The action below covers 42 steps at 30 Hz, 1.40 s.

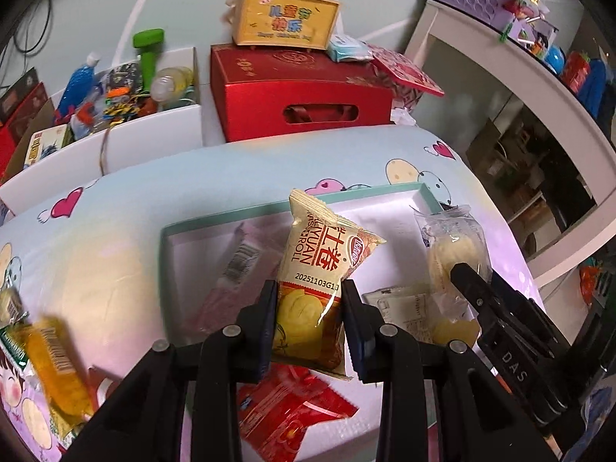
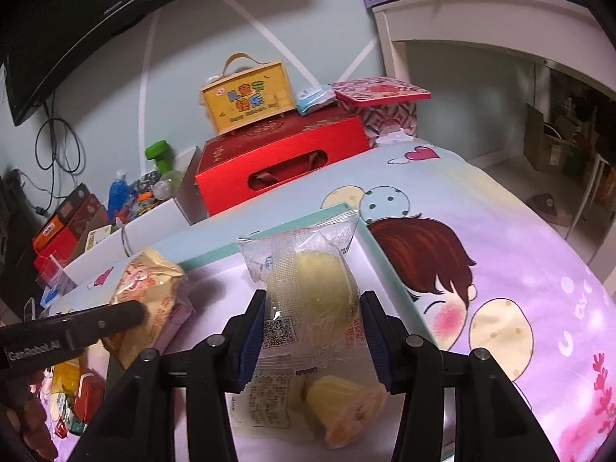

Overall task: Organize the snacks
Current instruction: 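Carry the yellow-labelled bag with the left tool while the right tool carries the bun bag into the tray, then open both tools to release the bread bag and bun bag in the tray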

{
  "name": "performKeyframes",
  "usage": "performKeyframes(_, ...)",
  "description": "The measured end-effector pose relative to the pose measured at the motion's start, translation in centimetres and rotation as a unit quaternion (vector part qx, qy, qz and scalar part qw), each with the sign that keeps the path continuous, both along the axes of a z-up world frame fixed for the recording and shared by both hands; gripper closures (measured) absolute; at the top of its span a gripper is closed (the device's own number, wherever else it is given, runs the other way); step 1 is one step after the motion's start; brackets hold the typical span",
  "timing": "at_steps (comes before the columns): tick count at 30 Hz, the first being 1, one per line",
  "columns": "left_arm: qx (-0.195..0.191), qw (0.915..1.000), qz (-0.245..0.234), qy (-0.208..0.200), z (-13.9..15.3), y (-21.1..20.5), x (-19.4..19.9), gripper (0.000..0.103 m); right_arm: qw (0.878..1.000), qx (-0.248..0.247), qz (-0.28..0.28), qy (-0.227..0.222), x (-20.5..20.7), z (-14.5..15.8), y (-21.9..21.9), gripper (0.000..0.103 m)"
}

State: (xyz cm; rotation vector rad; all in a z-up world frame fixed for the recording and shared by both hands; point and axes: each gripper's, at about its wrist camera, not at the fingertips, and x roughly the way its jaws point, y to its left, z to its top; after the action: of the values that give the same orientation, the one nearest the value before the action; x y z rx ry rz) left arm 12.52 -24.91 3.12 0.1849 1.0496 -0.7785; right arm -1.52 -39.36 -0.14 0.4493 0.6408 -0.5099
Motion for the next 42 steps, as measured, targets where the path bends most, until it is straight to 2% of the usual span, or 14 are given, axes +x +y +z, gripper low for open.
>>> performKeyframes(4, 0.002, 1.0000, -0.005, 0.001, -0.1, -0.7, -0.3, 0.068, 1.000, 0.004, -0.004, 0.002, -0.1, -0.1, -0.3, 0.052)
performKeyframes(5, 0.002, 1.0000, -0.006, 0.002, -0.1, -0.7, -0.3, 0.061, 1.000, 0.004, -0.004, 0.004, -0.1, -0.1, -0.3, 0.051)
performKeyframes(6, 0.002, 1.0000, -0.006, 0.001, 0.0, -0.7, -0.4, 0.046, 1.000, 0.004, -0.003, 0.005, 0.0, 0.0, -0.3, 0.050)
performKeyframes(7, 0.002, 1.0000, -0.003, -0.001, 0.1, -0.7, -0.4, 0.041, 1.000, 0.002, -0.003, 0.006, 0.0, 0.0, -0.2, 0.050)
performKeyframes(13, 0.002, 0.9998, 0.012, -0.014, 1.2, 0.3, -0.5, 0.039, 1.000, -0.006, 0.007, 0.013, 0.3, 0.5, 0.3, 0.049)
performKeyframes(15, 0.006, 0.9996, 0.022, -0.018, 1.4, 0.8, -0.3, 0.034, 1.000, -0.007, 0.008, 0.020, 0.4, 0.5, 0.5, 0.048)
performKeyframes(18, 0.017, 0.9988, 0.039, -0.022, 1.3, 1.6, 0.0, 0.020, 0.999, -0.007, 0.016, 0.027, 0.6, 0.5, 0.8, 0.034)
performKeyframes(20, 0.026, 0.9979, 0.056, -0.023, 0.9, 2.3, 0.4, 0.018, 0.999, -0.013, 0.021, 0.031, 0.8, 0.4, 1.1, 0.027)
performKeyframes(23, 0.041, 0.9958, 0.077, -0.025, 0.2, 2.9, 0.8, 0.008, 0.999, -0.014, 0.029, 0.037, 1.0, 0.3, 1.3, 0.012)
performKeyframes(24, 0.046, 0.9949, 0.085, -0.028, 0.0, 3.2, 0.9, 0.007, 0.999, -0.016, 0.031, 0.037, 1.1, 0.2, 1.4, 0.004)
performKeyframes(25, 0.047, 0.9946, 0.088, -0.030, -0.1, 3.3, 1.0, 0.007, 0.999, -0.017, 0.032, 0.037, 1.2, 0.1, 1.5, 0.000)
performKeyframes(32, 0.058, 0.9917, 0.111, -0.032, -1.1, 4.8, 1.2, 0.006, 0.998, -0.028, 0.046, 0.039, 1.5, -0.1, 2.2, 0.000)
performKeyframes(42, 0.061, 0.9909, 0.116, -0.029, -0.8, 5.9, 0.8, 0.006, 0.999, -0.013, 0.030, 0.033, 1.0, 0.1, 1.7, 0.000)
